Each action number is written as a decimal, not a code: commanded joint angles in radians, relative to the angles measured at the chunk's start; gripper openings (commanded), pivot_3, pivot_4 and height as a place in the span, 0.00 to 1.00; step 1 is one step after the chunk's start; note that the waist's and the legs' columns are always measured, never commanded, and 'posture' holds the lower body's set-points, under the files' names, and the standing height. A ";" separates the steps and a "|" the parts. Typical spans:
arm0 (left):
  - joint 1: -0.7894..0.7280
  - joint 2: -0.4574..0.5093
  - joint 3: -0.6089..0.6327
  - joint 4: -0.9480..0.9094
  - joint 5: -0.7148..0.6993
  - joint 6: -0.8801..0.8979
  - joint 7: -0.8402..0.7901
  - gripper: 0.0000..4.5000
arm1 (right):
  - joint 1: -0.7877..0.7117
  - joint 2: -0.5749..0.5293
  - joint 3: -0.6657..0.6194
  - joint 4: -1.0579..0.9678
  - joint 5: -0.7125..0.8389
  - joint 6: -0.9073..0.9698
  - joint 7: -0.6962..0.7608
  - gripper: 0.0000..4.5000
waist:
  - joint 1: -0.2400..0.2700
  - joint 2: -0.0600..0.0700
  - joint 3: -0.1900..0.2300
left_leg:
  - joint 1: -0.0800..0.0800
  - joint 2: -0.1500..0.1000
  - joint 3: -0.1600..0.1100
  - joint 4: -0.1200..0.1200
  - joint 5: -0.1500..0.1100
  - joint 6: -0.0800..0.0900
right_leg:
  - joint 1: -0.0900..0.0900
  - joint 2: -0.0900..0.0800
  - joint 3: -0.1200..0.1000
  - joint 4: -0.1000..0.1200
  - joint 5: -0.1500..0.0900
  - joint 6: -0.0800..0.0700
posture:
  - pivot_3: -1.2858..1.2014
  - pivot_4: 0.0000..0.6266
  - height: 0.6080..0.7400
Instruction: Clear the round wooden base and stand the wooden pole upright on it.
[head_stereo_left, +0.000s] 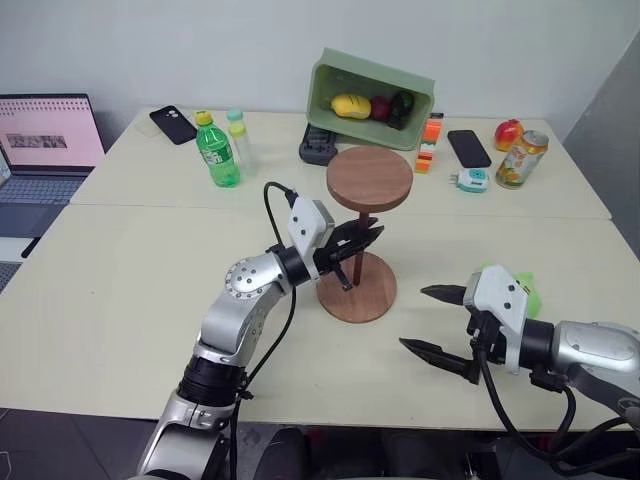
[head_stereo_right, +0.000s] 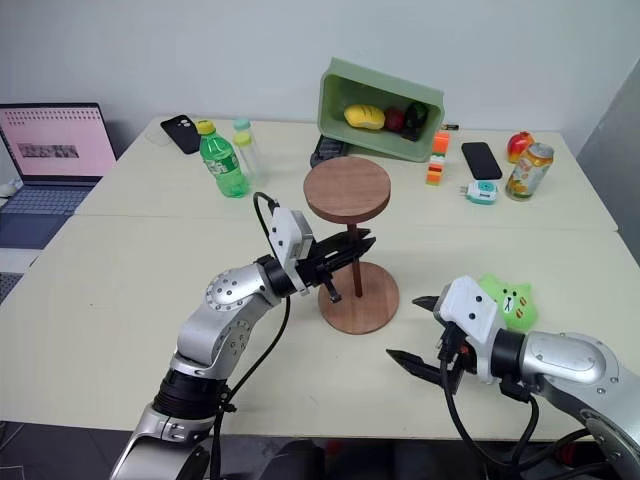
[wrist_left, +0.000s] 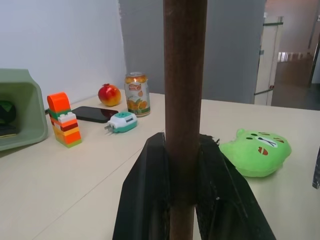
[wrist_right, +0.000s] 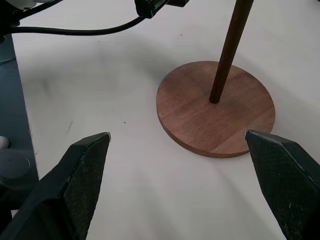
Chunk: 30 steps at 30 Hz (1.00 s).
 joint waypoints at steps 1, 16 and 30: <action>0.029 0.037 -0.011 0.053 0.055 0.039 0.015 0.06 | -0.012 0.000 -0.012 -0.022 0.004 -0.008 -0.004 1.00 | 0.000 0.000 -0.001 | 0.000 0.000 0.000 0.000 0.000 0.000 | 0.000 0.000 0.000 0.000 0.000 0.000 | 0.52 0.24 1.00; 0.027 0.063 -0.035 -0.001 0.048 0.044 -0.043 0.52 | -0.010 -0.001 -0.012 -0.017 -0.003 -0.012 0.001 1.00 | 0.004 0.001 -0.003 | -0.005 0.000 -0.002 0.000 0.000 0.000 | -0.003 0.000 -0.001 -0.003 0.000 0.000 | 0.52 0.24 1.00; -0.012 0.296 -0.021 0.016 0.088 0.033 -0.251 0.56 | -0.007 -0.009 -0.002 0.022 -0.054 -0.038 0.020 1.00 | 0.009 0.002 -0.003 | -0.005 -0.001 -0.002 -0.001 0.000 0.000 | -0.003 0.000 -0.002 -0.004 0.000 0.000 | 0.52 0.24 1.00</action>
